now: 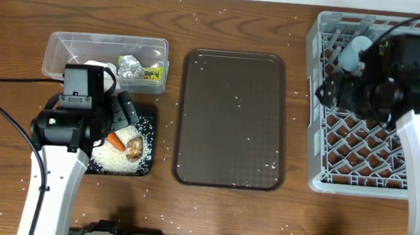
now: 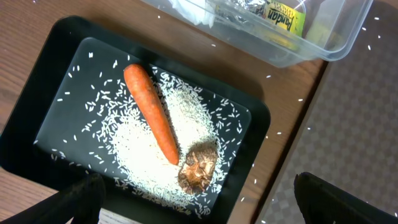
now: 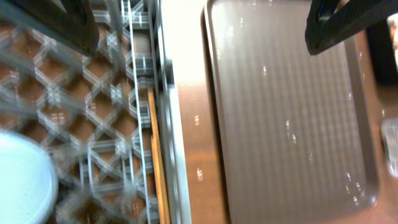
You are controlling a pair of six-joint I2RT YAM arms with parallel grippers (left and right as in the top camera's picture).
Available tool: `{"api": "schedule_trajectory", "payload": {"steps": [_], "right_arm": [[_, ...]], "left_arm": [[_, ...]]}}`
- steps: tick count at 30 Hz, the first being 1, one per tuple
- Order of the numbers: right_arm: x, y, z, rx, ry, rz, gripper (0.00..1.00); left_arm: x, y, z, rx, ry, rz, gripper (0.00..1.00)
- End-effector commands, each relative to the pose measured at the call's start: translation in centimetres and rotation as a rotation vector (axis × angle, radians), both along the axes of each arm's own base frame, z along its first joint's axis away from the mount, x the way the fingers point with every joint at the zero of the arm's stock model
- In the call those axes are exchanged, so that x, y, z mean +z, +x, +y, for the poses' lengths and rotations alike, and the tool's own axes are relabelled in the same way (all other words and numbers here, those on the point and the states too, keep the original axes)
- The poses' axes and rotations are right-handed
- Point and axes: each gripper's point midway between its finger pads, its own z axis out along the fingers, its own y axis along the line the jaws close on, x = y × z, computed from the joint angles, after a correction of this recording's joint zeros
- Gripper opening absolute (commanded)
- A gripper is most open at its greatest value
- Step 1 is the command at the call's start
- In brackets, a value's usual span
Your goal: Sort waste into correct bins and load items into the dishwasher rack
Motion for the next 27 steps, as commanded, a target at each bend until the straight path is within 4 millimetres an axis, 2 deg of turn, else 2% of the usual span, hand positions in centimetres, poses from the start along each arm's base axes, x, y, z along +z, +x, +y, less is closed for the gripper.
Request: {"api": "schedule_trajectory", "payload": {"steps": [1, 4, 7, 13, 16, 21, 27], "right_arm": [[0.6, -2.2, -0.3, -0.017, -0.036, 0.016, 0.99], [0.0, -4.9, -0.9, -0.023, -0.095, 0.035, 0.99], [-1.4, -7.7, -0.6, -0.043, -0.092, 0.023, 0.99], [-4.8, -11.1, -0.7, -0.130, -0.052, -0.078, 0.99], [-5.3, -11.2, -1.0, -0.139, -0.057, -0.169, 0.99], [-5.0, -9.9, -3.2, -0.212, -0.154, -0.314, 0.99], [-5.0, -9.5, -3.3, -0.216, -0.157, -0.330, 0.99]], "left_arm": [[-0.1, -0.1, 0.2, 0.001, 0.010, 0.006, 0.98], [-0.1, -0.1, 0.2, 0.001, 0.010, 0.006, 0.98], [-0.1, -0.1, 0.2, 0.001, 0.010, 0.006, 0.98], [-0.1, -0.1, 0.2, 0.001, 0.010, 0.006, 0.98], [-0.1, -0.1, 0.2, 0.001, 0.010, 0.006, 0.98], [-0.1, -0.1, 0.2, 0.001, 0.010, 0.006, 0.98], [-0.1, -0.1, 0.2, 0.001, 0.010, 0.006, 0.98]]}}
